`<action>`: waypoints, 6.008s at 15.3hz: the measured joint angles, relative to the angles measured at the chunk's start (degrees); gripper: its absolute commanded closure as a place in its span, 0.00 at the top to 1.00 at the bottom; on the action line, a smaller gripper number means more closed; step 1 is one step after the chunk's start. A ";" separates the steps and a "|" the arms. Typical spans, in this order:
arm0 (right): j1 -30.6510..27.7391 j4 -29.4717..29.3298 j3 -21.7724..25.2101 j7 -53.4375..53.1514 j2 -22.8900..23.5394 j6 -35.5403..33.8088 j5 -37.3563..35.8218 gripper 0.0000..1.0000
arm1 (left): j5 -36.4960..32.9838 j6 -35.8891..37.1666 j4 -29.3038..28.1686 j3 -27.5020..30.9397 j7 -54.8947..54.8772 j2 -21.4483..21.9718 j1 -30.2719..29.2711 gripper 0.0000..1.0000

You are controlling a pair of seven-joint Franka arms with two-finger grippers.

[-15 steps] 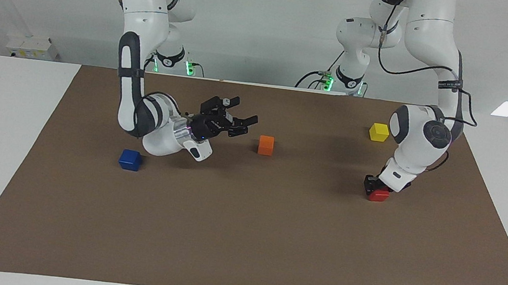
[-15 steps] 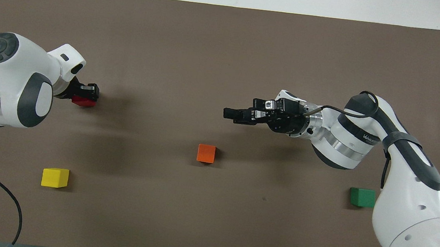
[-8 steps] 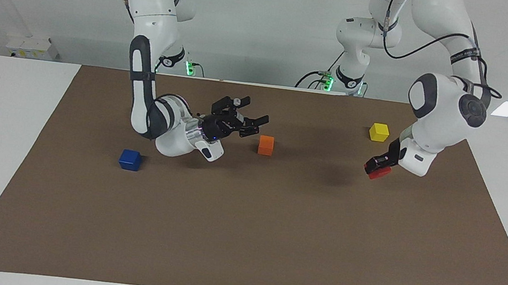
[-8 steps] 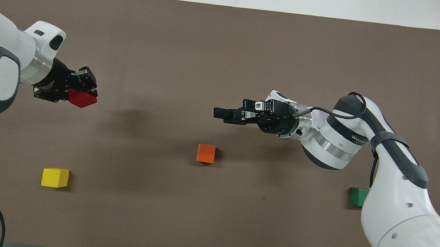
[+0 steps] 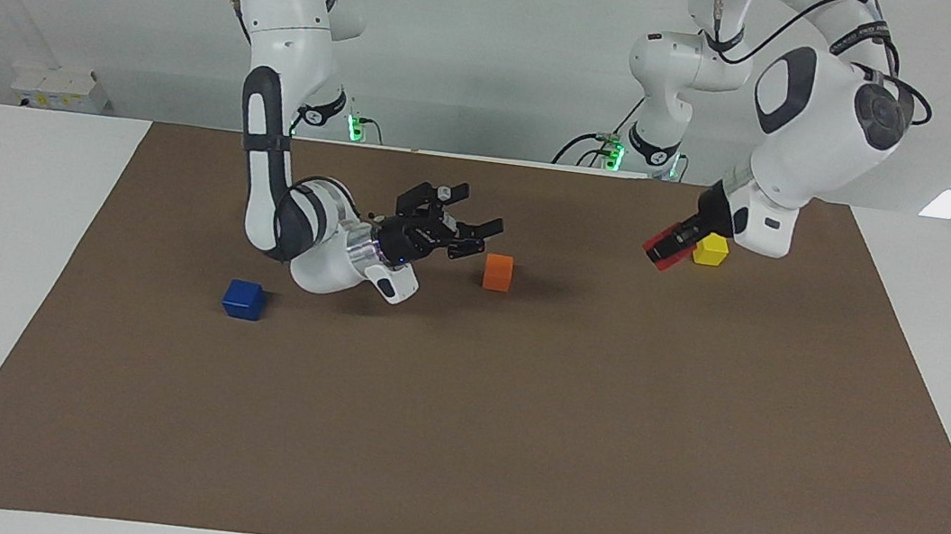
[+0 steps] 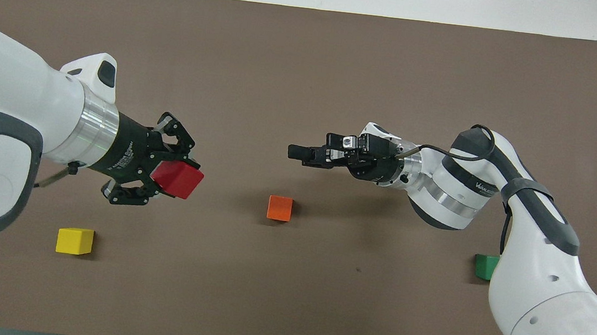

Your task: Transfer red block to right arm and stack on blue block

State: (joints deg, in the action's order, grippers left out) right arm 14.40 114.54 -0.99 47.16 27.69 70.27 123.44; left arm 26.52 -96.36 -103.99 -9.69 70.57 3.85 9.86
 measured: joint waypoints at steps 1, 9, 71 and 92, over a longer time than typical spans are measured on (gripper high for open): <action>0.00 -0.02 0.00 0.00 0.00 0.13 0.00 1.00 | 3.48 -1.30 -0.02 -0.09 5.27 0.34 0.70 0.00; 0.02 -0.08 0.00 0.00 0.06 1.91 0.00 1.00 | 20.86 -15.62 -4.80 0.51 17.55 0.60 0.92 0.00; -17.42 -29.10 0.65 -51.92 -20.36 18.43 -104.67 0.00 | -17.64 -14.90 -2.05 1.78 -24.83 -4.54 -7.43 1.00; -16.97 -12.06 0.06 -51.92 -14.43 43.26 -123.37 0.00 | -29.90 8.08 8.37 1.26 -54.57 -5.48 -11.67 1.00</action>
State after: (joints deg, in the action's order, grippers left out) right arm -2.57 102.48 -0.92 -4.76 13.26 113.53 0.06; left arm -3.38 -88.28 -95.63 -8.43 16.00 -1.62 -1.80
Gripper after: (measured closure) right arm 0.423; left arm 0.000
